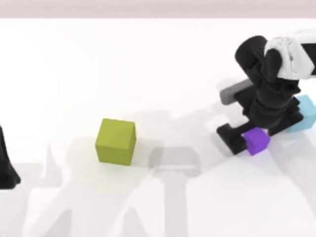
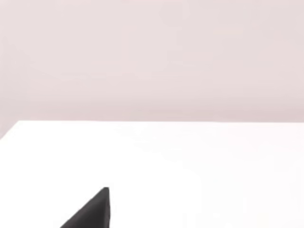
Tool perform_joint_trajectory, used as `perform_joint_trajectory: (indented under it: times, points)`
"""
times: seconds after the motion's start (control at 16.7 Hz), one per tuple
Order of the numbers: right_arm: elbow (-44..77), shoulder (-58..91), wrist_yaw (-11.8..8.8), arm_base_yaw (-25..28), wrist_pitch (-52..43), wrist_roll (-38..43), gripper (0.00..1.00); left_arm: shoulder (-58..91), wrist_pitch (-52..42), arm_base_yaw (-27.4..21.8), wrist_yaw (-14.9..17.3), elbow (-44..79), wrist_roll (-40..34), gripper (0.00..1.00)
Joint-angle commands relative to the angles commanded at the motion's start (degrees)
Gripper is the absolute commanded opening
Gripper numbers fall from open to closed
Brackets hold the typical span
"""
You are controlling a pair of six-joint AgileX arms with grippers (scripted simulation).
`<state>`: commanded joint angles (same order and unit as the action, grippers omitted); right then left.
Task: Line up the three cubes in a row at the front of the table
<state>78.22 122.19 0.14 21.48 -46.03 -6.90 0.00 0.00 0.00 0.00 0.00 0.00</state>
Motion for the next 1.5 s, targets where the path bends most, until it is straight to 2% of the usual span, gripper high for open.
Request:
perform_joint_trajectory:
  times: [0.78,1.26,1.5]
  points:
    - [0.0,0.0,0.0,0.0,0.0,0.0,0.02,0.0,0.0,0.0,0.0,0.0,0.0,1.0]
    - [0.0,0.0,0.0,0.0,0.0,0.0,0.0,0.0,0.0,0.0,0.0,0.0,0.0,1.0]
    - [2.77,-3.01,-0.31,0.04,-3.27,0.19,0.0,0.0,0.0,0.0,0.0,0.0,0.0,1.0]
